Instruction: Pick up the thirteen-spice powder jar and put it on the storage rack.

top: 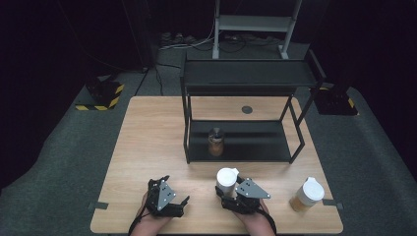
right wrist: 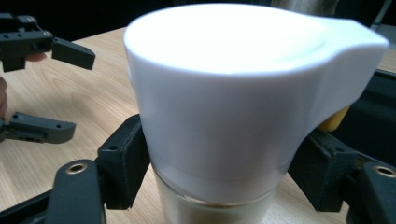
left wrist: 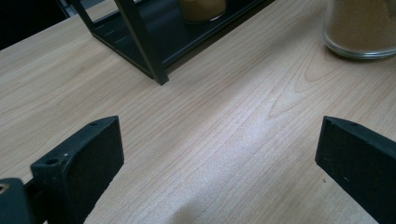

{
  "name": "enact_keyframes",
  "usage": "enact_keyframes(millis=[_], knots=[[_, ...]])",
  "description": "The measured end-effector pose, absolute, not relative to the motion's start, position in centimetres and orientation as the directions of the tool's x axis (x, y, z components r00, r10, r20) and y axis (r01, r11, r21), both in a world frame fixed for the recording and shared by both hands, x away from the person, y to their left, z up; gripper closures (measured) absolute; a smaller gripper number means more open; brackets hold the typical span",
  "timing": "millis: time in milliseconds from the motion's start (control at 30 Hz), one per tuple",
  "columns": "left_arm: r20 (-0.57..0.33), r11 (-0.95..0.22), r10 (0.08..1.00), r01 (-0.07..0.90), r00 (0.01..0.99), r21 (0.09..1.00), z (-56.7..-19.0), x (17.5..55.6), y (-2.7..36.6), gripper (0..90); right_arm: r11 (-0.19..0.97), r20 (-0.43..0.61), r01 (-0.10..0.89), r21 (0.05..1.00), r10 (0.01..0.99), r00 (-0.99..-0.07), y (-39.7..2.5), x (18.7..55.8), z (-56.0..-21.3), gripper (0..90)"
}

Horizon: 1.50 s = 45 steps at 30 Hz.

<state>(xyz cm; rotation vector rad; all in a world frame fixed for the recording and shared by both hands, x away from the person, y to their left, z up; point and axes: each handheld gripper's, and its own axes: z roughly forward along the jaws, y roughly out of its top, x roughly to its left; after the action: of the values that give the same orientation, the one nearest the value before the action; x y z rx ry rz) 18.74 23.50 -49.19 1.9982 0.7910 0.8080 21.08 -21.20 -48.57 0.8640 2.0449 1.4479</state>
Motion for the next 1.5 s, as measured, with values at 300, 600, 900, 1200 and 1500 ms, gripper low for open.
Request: enact_keyframes(millis=[300, 600, 900, 1200, 1500], knots=[[0.247, -0.462, 0.762, 0.235, 0.598, 0.855, -49.2, 18.7, 23.6, 1.4, 0.223, -0.026, 0.202, 0.954, 0.731, -0.682, -21.3, 21.0, -49.0, 30.2], [0.248, -0.463, 0.760, 0.233, 0.601, 0.855, -49.2, 18.8, 23.6, 1.4, 0.224, -0.031, 0.197, 0.954, 0.731, -0.681, -21.2, 20.9, -49.1, 30.3], [0.246, -0.461, 0.760, 0.231, 0.602, 0.857, -49.3, 18.7, 23.7, 1.4, 0.222, -0.036, 0.197, 0.955, 0.744, -0.668, -21.5, 20.9, -48.7, 30.4], [0.252, -0.466, 0.756, 0.227, 0.605, 0.855, -49.2, 18.7, 23.7, 1.4, 0.209, -0.034, 0.200, 0.957, 0.767, -0.641, -22.6, 20.9, -48.2, 30.4], [0.251, -0.465, 0.755, 0.226, 0.605, 0.856, -49.2, 18.7, 23.7, 1.4, 0.199, -0.036, 0.202, 0.959, 0.792, -0.609, -23.9, 21.0, -47.7, 30.4]])
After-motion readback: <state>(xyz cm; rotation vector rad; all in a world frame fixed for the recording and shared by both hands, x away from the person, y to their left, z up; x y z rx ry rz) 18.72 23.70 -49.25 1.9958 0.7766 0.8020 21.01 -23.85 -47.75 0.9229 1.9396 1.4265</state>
